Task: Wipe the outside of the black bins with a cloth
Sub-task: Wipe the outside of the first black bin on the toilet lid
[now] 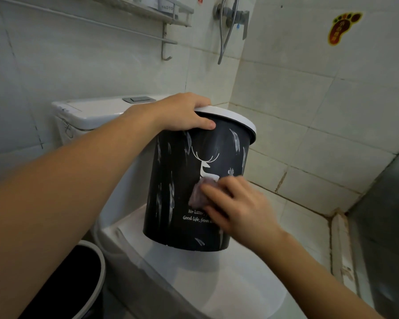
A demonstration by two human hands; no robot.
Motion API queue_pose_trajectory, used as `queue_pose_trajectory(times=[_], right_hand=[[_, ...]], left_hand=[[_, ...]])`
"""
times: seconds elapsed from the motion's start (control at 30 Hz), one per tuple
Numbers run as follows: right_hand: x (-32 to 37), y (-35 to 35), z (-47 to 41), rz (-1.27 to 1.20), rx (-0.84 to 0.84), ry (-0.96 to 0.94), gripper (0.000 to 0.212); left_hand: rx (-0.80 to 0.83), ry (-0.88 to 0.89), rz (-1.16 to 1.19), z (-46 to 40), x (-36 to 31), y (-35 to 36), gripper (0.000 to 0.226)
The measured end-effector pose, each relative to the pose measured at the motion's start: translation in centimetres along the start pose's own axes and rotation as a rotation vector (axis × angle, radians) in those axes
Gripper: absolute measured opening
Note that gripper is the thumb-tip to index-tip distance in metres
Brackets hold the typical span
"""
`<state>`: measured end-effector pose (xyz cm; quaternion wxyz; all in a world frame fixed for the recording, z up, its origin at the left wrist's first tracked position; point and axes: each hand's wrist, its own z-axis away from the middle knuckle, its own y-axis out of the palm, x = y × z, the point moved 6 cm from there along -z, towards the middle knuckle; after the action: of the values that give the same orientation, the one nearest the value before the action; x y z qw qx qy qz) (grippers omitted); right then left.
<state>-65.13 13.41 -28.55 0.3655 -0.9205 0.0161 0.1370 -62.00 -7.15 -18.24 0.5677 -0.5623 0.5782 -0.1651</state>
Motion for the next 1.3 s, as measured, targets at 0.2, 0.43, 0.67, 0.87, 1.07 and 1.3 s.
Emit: queue_pose_trajectory(times=[0.2,0.43,0.67,0.87,1.07,1.3], right_hand=[[-0.5,0.0,0.3,-0.029,-0.002,0.061,0.030],[2.1,1.3,4.1,-0.100,0.130,-0.193,0.024],[-1.8,0.1,1.5,-0.069,-0.048,0.149,0.030],[-0.4,0.9,3.2,-0.139,0.009,0.089,0.032],[-1.0,0.9,3.8,-0.183,-0.027,0.145,0.041],[-3.2,0.7,2.2,-0.199,-0.094,0.298,0.041]], left_hand=[[0.009,0.005,-0.001,-0.1,0.1,0.1,0.026],[-0.002,0.003,-0.010,-0.2,0.2,0.0,0.027],[-0.007,0.008,-0.021,-0.3,0.1,0.0,0.030],[-0.001,0.015,-0.030,-0.5,0.2,0.0,0.022],[-0.028,0.078,-0.046,-0.6,-2.0,0.5,0.043],[-0.046,0.032,-0.102,-1.5,-2.4,1.5,0.043]])
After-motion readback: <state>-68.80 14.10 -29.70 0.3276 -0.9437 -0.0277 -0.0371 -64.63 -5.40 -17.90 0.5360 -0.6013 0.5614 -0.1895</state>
